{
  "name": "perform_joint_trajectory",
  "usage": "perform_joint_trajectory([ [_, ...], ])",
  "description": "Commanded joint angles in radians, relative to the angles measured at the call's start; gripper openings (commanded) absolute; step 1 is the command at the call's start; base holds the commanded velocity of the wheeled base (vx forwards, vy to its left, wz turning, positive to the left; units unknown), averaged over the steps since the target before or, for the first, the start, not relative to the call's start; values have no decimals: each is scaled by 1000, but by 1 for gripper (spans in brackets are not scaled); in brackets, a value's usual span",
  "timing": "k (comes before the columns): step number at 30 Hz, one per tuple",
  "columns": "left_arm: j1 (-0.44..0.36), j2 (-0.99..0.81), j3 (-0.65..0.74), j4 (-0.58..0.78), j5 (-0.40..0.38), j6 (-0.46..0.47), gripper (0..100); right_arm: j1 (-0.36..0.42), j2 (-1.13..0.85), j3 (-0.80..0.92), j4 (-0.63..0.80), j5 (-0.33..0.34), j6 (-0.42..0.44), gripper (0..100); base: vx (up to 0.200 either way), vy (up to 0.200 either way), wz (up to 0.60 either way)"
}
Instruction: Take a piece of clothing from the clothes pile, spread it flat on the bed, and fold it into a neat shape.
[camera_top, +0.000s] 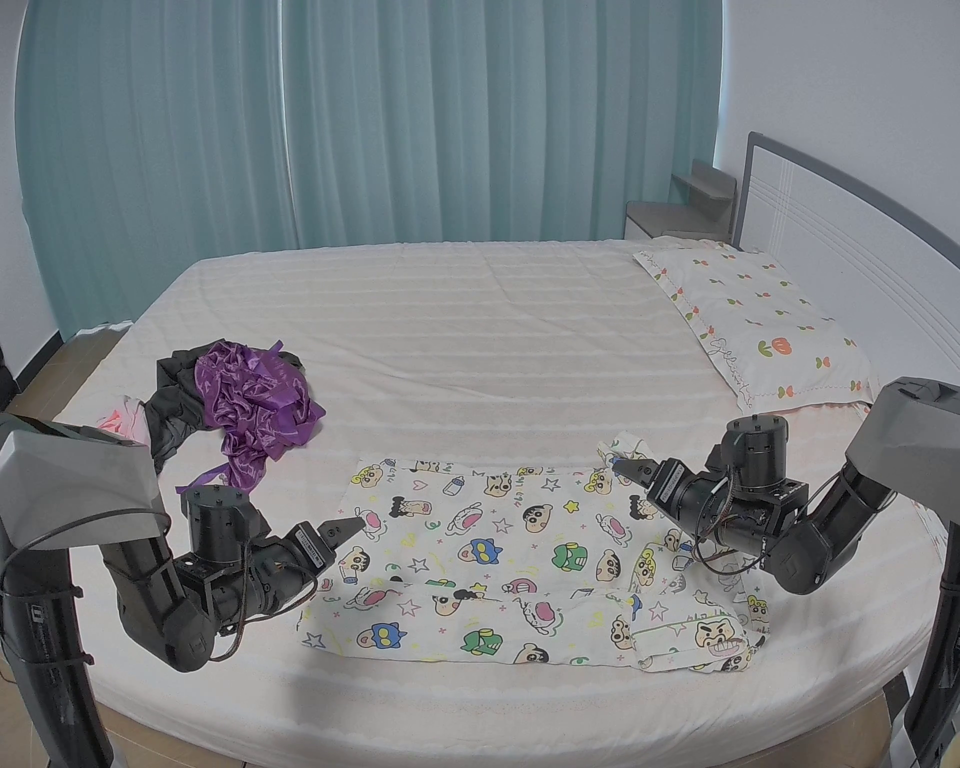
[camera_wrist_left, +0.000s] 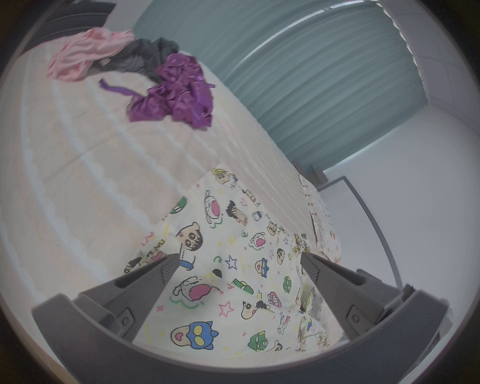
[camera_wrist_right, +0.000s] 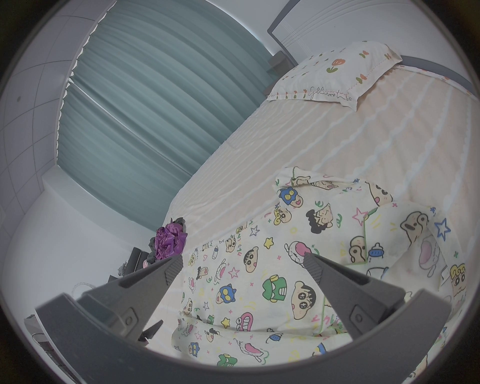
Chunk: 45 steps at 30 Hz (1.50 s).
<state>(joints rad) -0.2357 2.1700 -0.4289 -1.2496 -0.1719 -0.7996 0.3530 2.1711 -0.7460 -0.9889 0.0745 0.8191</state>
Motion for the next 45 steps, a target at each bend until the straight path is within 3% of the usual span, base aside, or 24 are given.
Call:
perform_joint_trajectory([
  [1,16,-142,-128,325,-58,180,100,-2,0,45,-4,56,-14,100,0,0,0],
  [6,81,-107,-234,541,-169,339,100,-2,3,60,-5,61,-31,100,0,0,0],
  [7,101,-72,-249,578,-202,408,100,0,1,65,-5,62,-32,100,0,0,0],
  [15,127,67,-248,578,-239,606,100,1,3,66,-5,62,-40,100,0,0,0],
  [23,153,77,-198,578,-291,666,100,9,6,73,-5,61,-41,100,0,0,0],
  [33,154,79,-172,567,-304,692,100,9,10,73,-5,61,-48,100,0,0,0],
  [34,154,79,-172,565,-304,691,0,9,12,73,-5,61,-48,100,0,0,0],
  [45,158,73,-134,553,-287,698,0,9,12,71,-5,62,-48,100,0,0,0],
])
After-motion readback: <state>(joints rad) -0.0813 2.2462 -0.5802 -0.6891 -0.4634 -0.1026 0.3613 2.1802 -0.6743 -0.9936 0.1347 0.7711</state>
